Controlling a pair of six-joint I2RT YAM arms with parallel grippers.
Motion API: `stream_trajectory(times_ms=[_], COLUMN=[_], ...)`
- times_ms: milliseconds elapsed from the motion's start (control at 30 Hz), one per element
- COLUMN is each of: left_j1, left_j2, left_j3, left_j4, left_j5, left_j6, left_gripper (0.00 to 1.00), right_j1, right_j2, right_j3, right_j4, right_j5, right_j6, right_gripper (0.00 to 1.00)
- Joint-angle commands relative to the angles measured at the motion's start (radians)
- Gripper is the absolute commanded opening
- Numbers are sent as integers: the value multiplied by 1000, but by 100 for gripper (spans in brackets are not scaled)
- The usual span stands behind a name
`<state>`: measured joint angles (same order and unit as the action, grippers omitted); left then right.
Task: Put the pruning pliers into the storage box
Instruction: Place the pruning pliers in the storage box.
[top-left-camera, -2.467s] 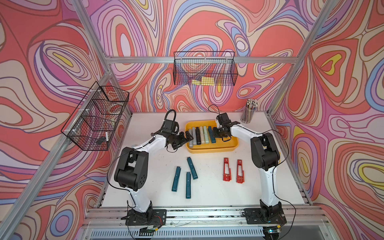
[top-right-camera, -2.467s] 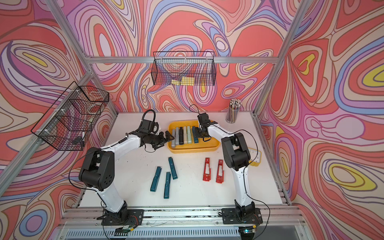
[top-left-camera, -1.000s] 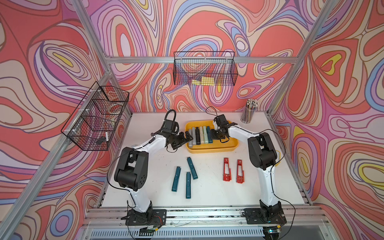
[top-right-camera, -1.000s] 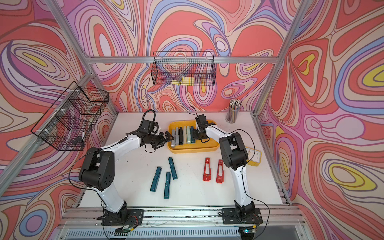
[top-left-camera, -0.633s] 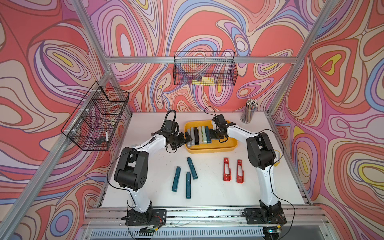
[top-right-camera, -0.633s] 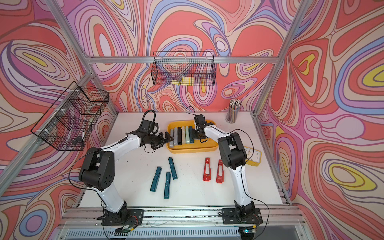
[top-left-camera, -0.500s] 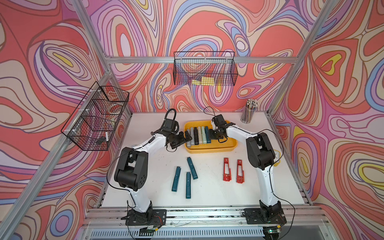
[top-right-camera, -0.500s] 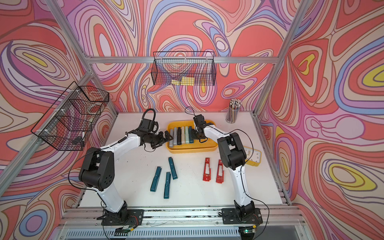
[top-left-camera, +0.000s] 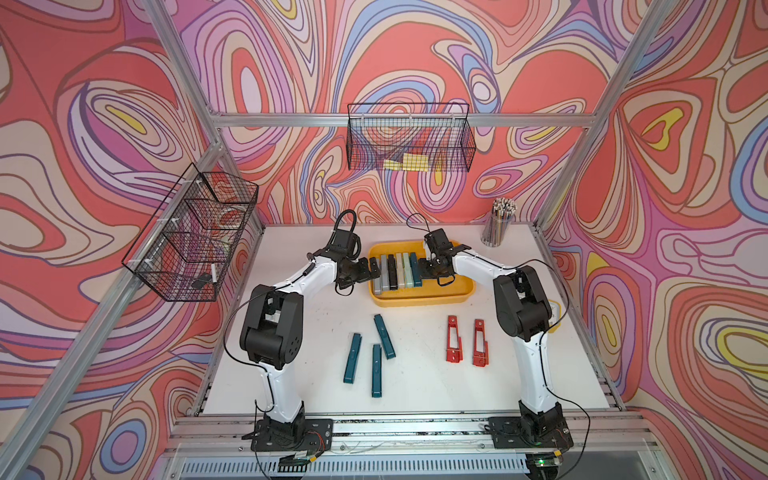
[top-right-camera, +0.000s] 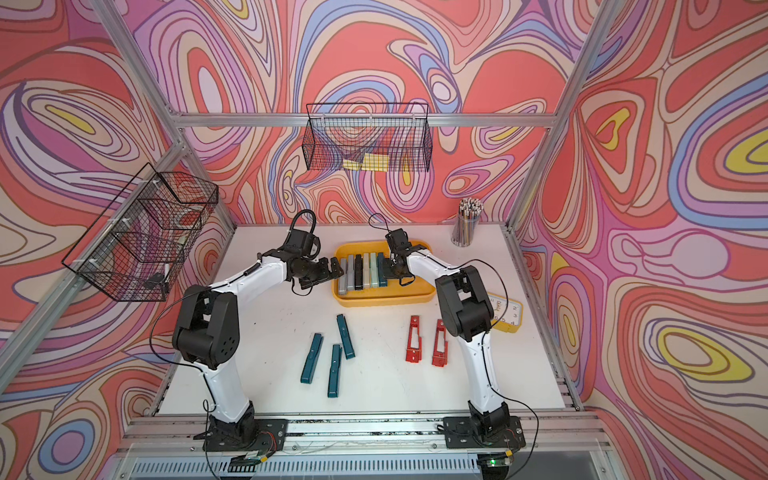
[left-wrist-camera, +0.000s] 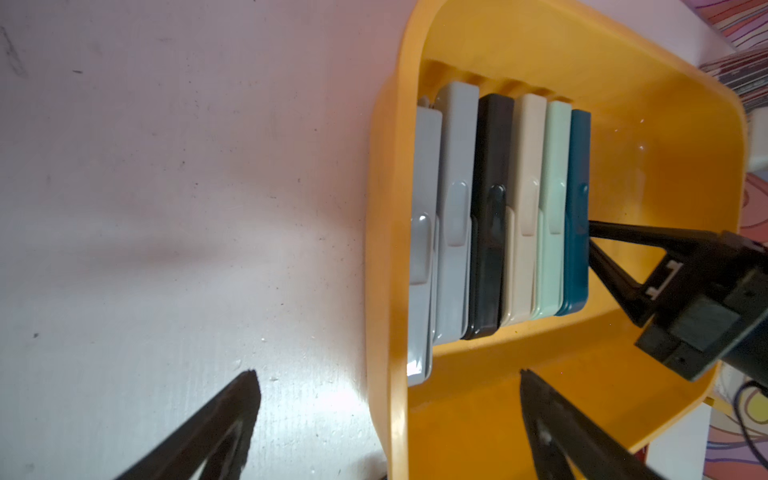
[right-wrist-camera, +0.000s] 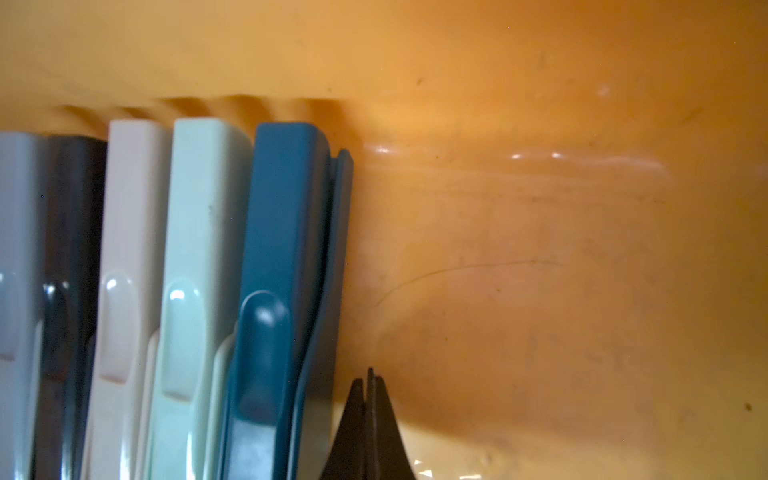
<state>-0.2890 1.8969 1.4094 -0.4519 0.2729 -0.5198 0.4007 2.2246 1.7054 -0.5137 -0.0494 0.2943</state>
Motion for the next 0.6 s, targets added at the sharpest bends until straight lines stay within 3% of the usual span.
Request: stream_trajectory(times_ms=[0,200,367,567], left_j1=[-1,0,-2,-1], left_j2=[45,103,121,139], left_j3=[64,122,144,162], left_j4=[-63,-74,-100,-105], left_j5=[-25,2,-30,-38], left_j6=[56,42,45,50], left_gripper=[86,50,45,38], right_j1=[4,2,3,2], right_j2=[-83,-165,-254,-329], right_j3=[-27,-65,-119,-182], right_j4=[-20,-37,-38,-34], right_j5=[46,47,38,-11], right_j6=[-24,-32,-32,-19], right_gripper=[0,0,0,7])
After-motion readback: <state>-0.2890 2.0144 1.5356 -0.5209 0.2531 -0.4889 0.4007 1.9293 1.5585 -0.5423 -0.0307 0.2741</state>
